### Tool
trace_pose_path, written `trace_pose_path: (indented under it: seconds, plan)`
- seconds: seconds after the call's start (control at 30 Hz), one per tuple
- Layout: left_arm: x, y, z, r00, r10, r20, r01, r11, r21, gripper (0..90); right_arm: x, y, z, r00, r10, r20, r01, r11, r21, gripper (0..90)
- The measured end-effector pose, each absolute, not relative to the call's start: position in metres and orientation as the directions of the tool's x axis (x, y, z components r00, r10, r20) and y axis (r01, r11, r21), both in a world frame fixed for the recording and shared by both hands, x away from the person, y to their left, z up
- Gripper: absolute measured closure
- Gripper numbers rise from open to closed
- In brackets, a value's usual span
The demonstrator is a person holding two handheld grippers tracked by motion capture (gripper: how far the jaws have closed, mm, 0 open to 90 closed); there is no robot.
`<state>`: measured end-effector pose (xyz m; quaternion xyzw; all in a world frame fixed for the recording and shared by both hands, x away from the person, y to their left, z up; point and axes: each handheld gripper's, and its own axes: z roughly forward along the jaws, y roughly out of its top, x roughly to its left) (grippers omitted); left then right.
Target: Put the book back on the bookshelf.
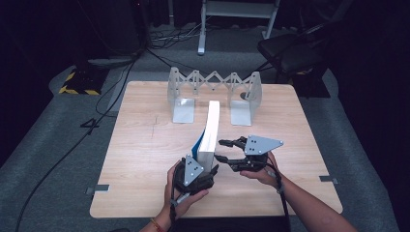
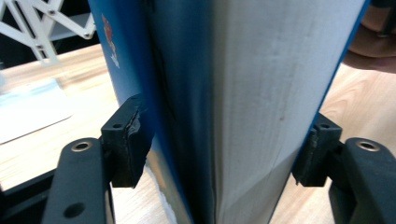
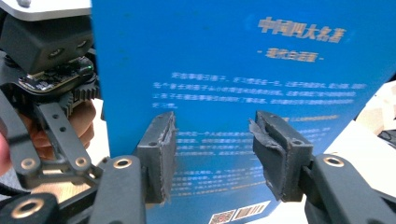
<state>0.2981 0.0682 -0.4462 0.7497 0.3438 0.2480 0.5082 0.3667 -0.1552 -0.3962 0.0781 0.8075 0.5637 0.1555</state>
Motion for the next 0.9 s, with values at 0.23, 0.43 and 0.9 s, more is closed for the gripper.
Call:
trace_pose_path:
  seconds: [0.23, 0.43, 0.9]
  plan:
    - [0.3, 0.081, -0.445, 0.659, 0.752, 0.025, 0.265, -0.263, 0.928, 44.8, 0.383, -0.193, -0.404, -0.922, 0.355, -0.155, 0.007, 0.414, 0.91, 41.8]
    - [0.303, 0.088, -0.443, 0.665, 0.746, 0.023, 0.274, -0.273, 0.922, 48.4, 0.404, -0.251, -0.423, -0.882, 0.459, -0.109, 0.143, 0.48, 0.865, 39.1]
    - [0.316, 0.09, -0.441, 0.649, 0.76, 0.046, 0.222, -0.247, 0.943, 45.0, 0.432, -0.339, -0.472, -0.738, 0.668, -0.096, 0.356, 0.507, 0.785, 38.1]
